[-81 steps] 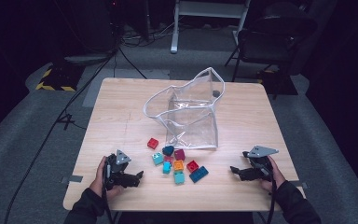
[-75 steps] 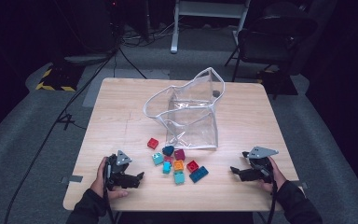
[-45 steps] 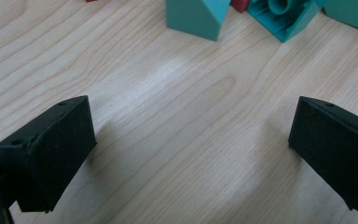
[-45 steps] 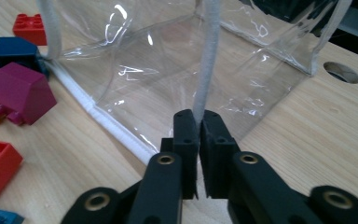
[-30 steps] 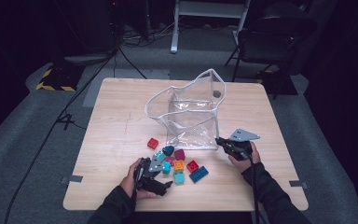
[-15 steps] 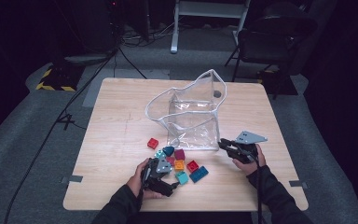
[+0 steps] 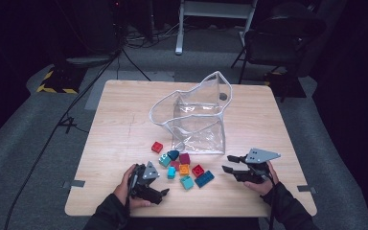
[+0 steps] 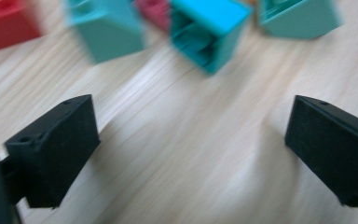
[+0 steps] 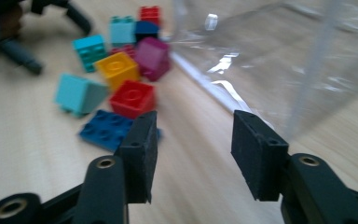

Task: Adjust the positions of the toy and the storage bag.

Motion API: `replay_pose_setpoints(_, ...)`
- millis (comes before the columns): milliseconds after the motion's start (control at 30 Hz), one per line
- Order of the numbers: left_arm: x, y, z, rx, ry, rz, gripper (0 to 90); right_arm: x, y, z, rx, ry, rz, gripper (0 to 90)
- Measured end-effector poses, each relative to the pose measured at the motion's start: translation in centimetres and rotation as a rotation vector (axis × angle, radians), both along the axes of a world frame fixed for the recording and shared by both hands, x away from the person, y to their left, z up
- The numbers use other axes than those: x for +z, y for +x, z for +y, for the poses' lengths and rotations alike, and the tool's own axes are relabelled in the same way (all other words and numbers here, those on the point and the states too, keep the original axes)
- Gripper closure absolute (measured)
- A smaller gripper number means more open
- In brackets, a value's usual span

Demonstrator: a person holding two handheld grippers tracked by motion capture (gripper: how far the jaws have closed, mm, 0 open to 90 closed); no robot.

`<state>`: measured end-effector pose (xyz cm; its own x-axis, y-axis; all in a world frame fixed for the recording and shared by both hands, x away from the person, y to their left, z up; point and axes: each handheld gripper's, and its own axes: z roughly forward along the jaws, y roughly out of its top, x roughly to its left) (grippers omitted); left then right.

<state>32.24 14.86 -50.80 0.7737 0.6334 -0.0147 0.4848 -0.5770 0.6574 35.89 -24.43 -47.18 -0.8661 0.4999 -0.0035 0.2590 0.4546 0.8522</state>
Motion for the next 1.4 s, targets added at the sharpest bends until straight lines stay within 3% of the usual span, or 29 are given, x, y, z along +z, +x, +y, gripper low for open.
replay_pose_setpoints(67, 0.0, 0.7, 1.4, 0.024, 0.001, -0.002, 0.5, -0.3, -0.5, 1.5, 0.085, -0.014, 0.014, 46.1)
replay_pose_setpoints(133, 0.0, 1.0, 1.8, 0.034, -0.001, -0.002, 0.5, -0.6, -0.6, 2.0, 0.113, -0.024, 0.02, 44.6)
replay_pose_setpoints(200, 0.0, 1.7, 2.6, 0.055, -0.002, 0.0, 0.4, -1.3, -1.0, 3.6, 0.172, -0.085, 0.021, 40.6)
replay_pose_setpoints(267, 0.0, 2.3, 3.3, 0.063, 0.001, -0.001, 0.4, -1.6, -1.1, 4.4, 0.191, -0.098, 0.025, 38.7)
replay_pose_setpoints(600, 0.1, 5.9, 4.6, 0.091, 0.002, -0.002, 0.4, -2.3, -0.9, 6.0, 0.198, -0.113, 0.045, 34.2)
replay_pose_setpoints(733, 0.1, 8.0, 4.3, 0.115, 0.002, -0.005, 0.4, -2.6, -0.6, 6.2, 0.188, -0.12, 0.052, 33.7)
replay_pose_setpoints(900, 0.1, 9.2, 3.5, 0.114, 0.0, 0.0, 0.3, -2.6, -0.5, 6.3, 0.186, -0.116, 0.053, 33.6)
replay_pose_setpoints(1100, 0.2, 9.9, 1.7, 0.049, -0.006, -0.016, 5.0, -2.6, -0.6, 6.3, 0.178, -0.127, 0.039, 33.8)
replay_pose_setpoints(1200, 0.3, 9.6, 0.1, -0.016, -0.017, -0.019, 9.7, -2.6, -0.4, 6.0, 0.162, -0.136, 0.03, 34.3)
replay_pose_setpoints(1400, 0.3, 8.7, -1.5, -0.062, -0.025, -0.025, 15.8, -2.7, 0.0, 5.0, 0.123, -0.138, 0.02, 34.9)
